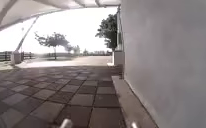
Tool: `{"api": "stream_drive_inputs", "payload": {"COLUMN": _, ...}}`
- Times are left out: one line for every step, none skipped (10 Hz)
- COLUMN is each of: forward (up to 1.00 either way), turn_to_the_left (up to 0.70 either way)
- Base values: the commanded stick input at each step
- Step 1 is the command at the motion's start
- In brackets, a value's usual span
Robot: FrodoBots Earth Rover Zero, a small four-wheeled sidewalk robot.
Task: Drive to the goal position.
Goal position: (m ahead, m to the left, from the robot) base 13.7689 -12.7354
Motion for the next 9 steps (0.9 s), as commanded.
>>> {"api": "stream_drive_inputs", "payload": {"forward": 0.7, "turn_to_the_left": 0.15}}
{"api": "stream_drive_inputs", "payload": {"forward": 0.7, "turn_to_the_left": 0.29}}
{"api": "stream_drive_inputs", "payload": {"forward": 0.7, "turn_to_the_left": 0.35}}
{"api": "stream_drive_inputs", "payload": {"forward": 0.7, "turn_to_the_left": 0.35}}
{"api": "stream_drive_inputs", "payload": {"forward": 0.7, "turn_to_the_left": 0.29}}
{"api": "stream_drive_inputs", "payload": {"forward": 0.7, "turn_to_the_left": 0.0}}
{"api": "stream_drive_inputs", "payload": {"forward": 0.7, "turn_to_the_left": 0.0}}
{"api": "stream_drive_inputs", "payload": {"forward": 0.7, "turn_to_the_left": 0.0}}
{"api": "stream_drive_inputs", "payload": {"forward": 0.7, "turn_to_the_left": 0.06}}
